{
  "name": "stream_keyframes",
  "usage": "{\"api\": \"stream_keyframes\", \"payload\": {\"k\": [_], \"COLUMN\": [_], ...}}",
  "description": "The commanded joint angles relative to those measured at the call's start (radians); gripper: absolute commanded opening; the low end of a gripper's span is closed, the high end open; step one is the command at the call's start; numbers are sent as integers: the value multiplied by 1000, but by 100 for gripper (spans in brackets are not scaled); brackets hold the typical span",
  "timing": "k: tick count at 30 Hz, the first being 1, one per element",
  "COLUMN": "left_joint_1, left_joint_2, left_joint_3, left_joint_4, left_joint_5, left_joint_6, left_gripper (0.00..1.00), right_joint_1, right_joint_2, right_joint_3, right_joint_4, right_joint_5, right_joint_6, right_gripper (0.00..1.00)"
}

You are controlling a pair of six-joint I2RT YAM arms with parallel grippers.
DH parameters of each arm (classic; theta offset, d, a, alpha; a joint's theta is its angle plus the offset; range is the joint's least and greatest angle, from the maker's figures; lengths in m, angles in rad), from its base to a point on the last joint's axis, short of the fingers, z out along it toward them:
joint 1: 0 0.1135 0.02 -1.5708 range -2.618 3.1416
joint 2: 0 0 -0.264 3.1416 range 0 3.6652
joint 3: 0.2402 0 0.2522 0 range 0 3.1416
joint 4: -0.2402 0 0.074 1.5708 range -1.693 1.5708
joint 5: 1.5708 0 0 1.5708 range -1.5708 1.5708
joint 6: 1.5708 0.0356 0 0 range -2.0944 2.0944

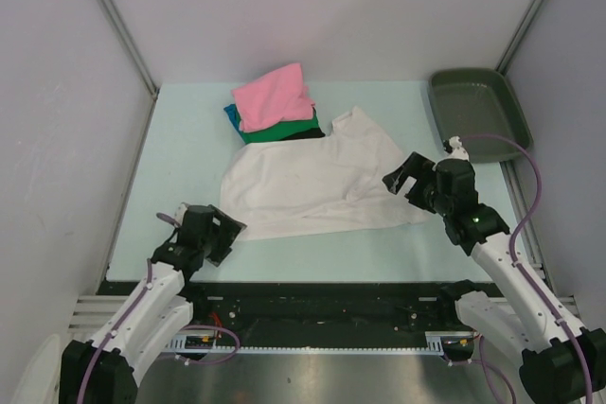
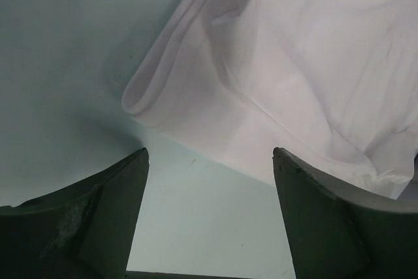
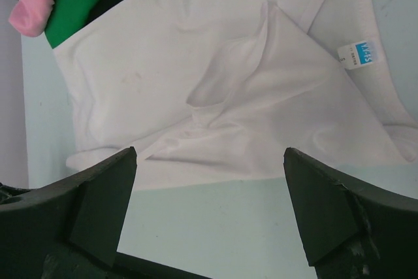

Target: Fold and stack the t-shirts

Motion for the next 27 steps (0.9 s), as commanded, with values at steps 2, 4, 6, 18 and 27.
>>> {"api": "stream_keyframes", "payload": {"k": [2,4,6,18,27], "left_joint_1": [-4,-4,-3,8,39], "left_joint_2": [83,132,178,240,140], "left_joint_3": [-22,-16,-10,-7,32], "left_joint_4": [30,54,60,122,70], "left_joint_5": [-84,-86,-95,-106,-90], "left_joint_6": [-85,-91,-93,-51,-12], "left_gripper": [77,72,63,0,0], "right_joint_1": [12,9,9,-14,-86], "right_joint_2": [-36,-39,-39,-15,-36], "right_joint_3": [-20,-31,-37,-70,-121], "right_joint_4": [4,1,2,3,-159], "right_joint_5": [12,15,10,16,50], "right_joint_6": [5,5,1,3,143], "right_gripper": [100,100,100,100,97]}}
